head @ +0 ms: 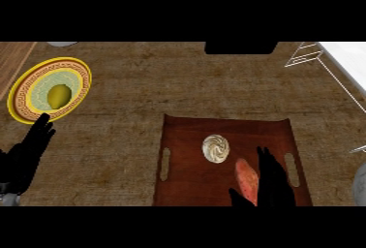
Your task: Pick the sweet potato from the tray and place it in the tiered shelf
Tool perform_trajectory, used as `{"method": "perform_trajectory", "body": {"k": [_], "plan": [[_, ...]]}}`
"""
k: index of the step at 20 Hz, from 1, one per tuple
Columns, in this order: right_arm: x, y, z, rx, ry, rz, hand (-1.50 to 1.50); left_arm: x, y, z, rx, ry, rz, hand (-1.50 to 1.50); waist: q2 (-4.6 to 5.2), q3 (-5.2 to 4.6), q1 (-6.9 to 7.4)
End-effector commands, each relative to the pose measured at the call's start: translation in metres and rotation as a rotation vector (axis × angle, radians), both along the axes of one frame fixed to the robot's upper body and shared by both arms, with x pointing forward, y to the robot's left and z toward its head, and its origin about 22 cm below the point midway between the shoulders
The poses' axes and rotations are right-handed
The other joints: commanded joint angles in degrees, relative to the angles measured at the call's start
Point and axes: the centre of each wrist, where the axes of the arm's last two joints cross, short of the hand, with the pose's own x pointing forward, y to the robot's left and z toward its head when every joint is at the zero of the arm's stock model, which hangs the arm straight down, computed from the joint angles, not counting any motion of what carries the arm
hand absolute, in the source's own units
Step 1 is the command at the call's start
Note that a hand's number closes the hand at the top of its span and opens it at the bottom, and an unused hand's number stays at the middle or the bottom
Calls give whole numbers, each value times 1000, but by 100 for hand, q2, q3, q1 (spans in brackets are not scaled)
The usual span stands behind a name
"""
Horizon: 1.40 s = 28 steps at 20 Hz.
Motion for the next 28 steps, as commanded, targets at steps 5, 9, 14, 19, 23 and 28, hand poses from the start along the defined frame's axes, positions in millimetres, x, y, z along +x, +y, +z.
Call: {"method": "perform_trajectory", "body": {"k": [5, 9, 14, 19, 23, 28], "plan": [[-2, 37, 53, -283, 338, 14, -150, -4, -4, -14, 10, 9, 3, 0, 22, 36, 89], [15, 56, 69, -353, 417, 19, -150, 19, -15, -4, -20, -10, -11, 0, 43, 55, 64], [29, 33, 86, -342, 443, -6, -150, -5, -6, 1, -19, 7, -28, 0, 14, 69, 145], [32, 31, 75, -346, 479, 2, -150, -4, -10, -17, 2, 8, -23, 0, 23, 69, 89], [34, 14, 49, -367, 488, -16, -150, 10, 10, -4, -10, -7, -16, 0, 27, 72, 59], [44, 20, 55, -355, 475, 6, -150, 9, -2, -2, -15, 27, 4, 0, 23, 74, 90]]}}
